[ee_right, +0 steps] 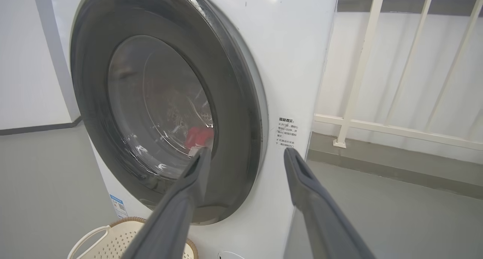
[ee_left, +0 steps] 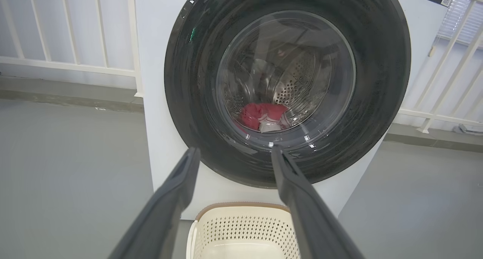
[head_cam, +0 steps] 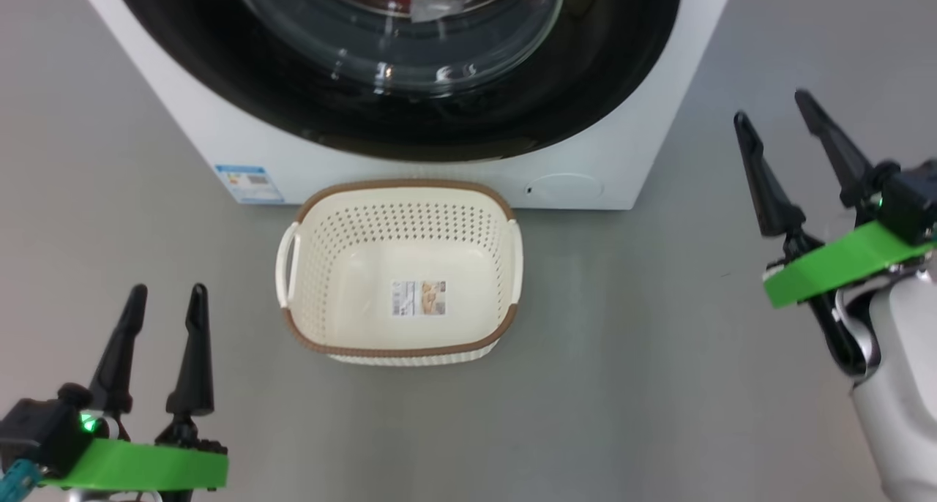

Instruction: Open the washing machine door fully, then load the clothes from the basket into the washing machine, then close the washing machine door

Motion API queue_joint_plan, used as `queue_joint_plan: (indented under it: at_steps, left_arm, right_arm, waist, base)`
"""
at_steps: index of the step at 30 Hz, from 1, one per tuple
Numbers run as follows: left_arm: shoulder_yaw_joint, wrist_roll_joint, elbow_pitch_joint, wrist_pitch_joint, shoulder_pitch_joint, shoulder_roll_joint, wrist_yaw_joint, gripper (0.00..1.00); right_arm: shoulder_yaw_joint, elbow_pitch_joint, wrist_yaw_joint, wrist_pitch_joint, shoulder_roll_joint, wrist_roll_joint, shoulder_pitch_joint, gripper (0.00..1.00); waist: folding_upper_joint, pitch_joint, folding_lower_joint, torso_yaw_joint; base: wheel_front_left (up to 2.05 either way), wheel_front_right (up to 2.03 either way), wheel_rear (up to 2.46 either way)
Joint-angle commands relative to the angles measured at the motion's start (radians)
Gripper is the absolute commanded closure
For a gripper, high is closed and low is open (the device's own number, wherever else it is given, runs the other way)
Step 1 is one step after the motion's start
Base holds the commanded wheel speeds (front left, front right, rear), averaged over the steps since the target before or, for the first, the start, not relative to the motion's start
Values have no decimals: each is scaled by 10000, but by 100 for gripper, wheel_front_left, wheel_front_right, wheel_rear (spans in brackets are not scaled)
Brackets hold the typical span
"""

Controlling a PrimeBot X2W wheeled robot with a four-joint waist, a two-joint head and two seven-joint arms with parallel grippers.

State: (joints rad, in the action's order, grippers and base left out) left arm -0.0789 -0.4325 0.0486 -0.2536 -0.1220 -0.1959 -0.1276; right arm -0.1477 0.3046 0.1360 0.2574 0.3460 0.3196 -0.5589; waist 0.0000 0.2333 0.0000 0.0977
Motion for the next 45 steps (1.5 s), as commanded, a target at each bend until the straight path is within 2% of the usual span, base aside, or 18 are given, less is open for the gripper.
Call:
queue_joint_plan:
  at_steps: [1,11,20,32,45]
  left_arm:
    - [301,-116,-250,-82,45,-337,-31,0]
    - [449,-207,-113,-82,452,-334,-31,0]
    - [542,-143,-148,-82,682,-211,-31,0]
    - [449,-112,18,-82,699,-170,-31,0]
    - [395,-61,115,-82,710,-129,-31,0]
  right_arm:
    - [-32,-390,-53,44,-52,124,427,0]
    - [435,-963,-53,44,-596,416,2183,0]
    - [605,-1244,-53,44,-812,495,3073,0]
    - [802,-1320,-53,44,-1178,540,3604,0]
    - [674,-1207,-53,44,-1107,575,3587,0]
  waist:
    - [0,-397,0,-389]
    - [0,-1102,0,-1046]
    - [0,-1295,0,-1246]
    - [0,-1404,0,-1253]
    - [0,-1496,0,-1148]
  base:
    - [0,0,0]
    - [0,0,0]
    - [0,0,0]
    - [0,0,0]
    - [0,0,0]
